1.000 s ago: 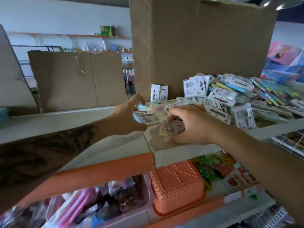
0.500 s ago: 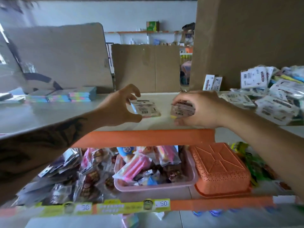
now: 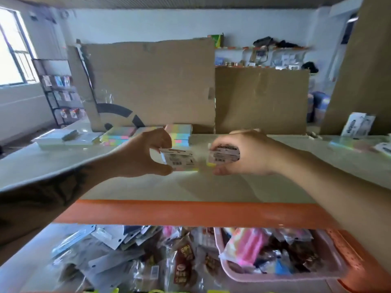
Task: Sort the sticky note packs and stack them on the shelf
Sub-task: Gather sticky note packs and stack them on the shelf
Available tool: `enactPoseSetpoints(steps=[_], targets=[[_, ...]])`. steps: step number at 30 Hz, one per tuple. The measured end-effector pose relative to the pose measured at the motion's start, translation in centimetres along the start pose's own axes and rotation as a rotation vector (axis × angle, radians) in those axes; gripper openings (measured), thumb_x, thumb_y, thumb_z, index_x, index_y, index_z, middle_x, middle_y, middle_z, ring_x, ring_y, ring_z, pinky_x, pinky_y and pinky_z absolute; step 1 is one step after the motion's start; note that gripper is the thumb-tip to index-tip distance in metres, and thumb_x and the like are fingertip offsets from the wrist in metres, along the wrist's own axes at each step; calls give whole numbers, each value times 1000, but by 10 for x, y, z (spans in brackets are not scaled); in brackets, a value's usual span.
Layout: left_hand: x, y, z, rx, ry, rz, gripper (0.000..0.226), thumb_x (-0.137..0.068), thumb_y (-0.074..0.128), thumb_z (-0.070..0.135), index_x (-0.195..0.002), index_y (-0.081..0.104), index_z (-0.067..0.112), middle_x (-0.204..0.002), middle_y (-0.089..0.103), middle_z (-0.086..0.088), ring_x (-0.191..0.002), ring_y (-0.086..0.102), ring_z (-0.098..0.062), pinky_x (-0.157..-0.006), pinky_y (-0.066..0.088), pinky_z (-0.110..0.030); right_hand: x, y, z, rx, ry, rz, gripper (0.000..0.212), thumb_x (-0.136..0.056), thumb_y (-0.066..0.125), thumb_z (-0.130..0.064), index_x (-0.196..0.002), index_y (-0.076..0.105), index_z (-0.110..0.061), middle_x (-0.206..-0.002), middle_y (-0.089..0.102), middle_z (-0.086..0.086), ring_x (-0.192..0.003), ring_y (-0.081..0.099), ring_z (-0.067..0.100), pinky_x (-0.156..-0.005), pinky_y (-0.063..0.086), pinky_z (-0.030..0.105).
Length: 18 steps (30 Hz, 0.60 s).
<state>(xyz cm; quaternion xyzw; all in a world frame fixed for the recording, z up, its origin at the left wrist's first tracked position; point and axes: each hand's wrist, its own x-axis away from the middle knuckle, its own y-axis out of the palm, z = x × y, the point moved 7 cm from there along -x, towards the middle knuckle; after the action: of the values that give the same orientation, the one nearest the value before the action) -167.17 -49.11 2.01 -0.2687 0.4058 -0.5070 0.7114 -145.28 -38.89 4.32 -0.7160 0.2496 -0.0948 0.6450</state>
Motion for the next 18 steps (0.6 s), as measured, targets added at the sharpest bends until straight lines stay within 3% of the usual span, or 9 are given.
enactPoseSetpoints(steps=[4, 7, 11, 13, 15, 18], targets=[[4, -21, -45, 7, -28, -177, 57, -65, 95, 32, -104, 57, 50, -109, 66, 24, -110, 62, 4, -100, 53, -43, -45, 18, -38, -26, 2, -39, 73, -67, 69, -79, -129, 62, -42, -110, 57, -24, -110, 53, 7, -104, 36, 37], [8, -30, -58, -28, -5, -282, 59, -59, 87, 55, -105, 52, 66, -115, 62, 25, -115, 58, 3, -104, 49, -43, -71, 25, -52, -28, 5, -80, 63, -69, 79, -70, -124, 62, -43, -108, 53, -28, -106, 52, 5, -96, 37, 31], [5, -33, -54, -38, 50, -358, 59, -42, 69, 76, -92, 39, 86, -111, 58, 30, -114, 58, -2, -104, 49, -39, -92, 33, -56, -53, 39, -240, 59, -62, 89, -64, -110, 63, -42, -107, 63, -24, -97, 62, 3, -91, 53, 35], [0, -30, -52, -27, 62, -401, 56, -39, 66, 77, -90, 42, 82, -109, 57, 27, -112, 59, -6, -103, 49, -38, -94, 38, -55, -50, 48, -335, 57, -61, 92, -59, -107, 62, -42, -105, 64, -23, -95, 62, 0, -90, 54, 35], [-4, -27, -53, -13, 46, -423, 56, -39, 65, 76, -92, 49, 66, -109, 57, 25, -110, 59, -9, -102, 49, -38, -95, 40, -54, -38, 54, -392, 57, -60, 92, -60, -105, 61, -43, -108, 62, -24, -99, 60, -2, -91, 53, 32], [-10, -26, -53, -43, 40, -423, 55, -43, 72, 68, -91, 48, 56, -109, 63, 18, -107, 63, -13, -99, 52, -43, -101, 33, -54, -27, 53, -375, 57, -58, 87, -69, -103, 63, -43, -108, 57, -30, -106, 54, -7, -84, 45, 17]])
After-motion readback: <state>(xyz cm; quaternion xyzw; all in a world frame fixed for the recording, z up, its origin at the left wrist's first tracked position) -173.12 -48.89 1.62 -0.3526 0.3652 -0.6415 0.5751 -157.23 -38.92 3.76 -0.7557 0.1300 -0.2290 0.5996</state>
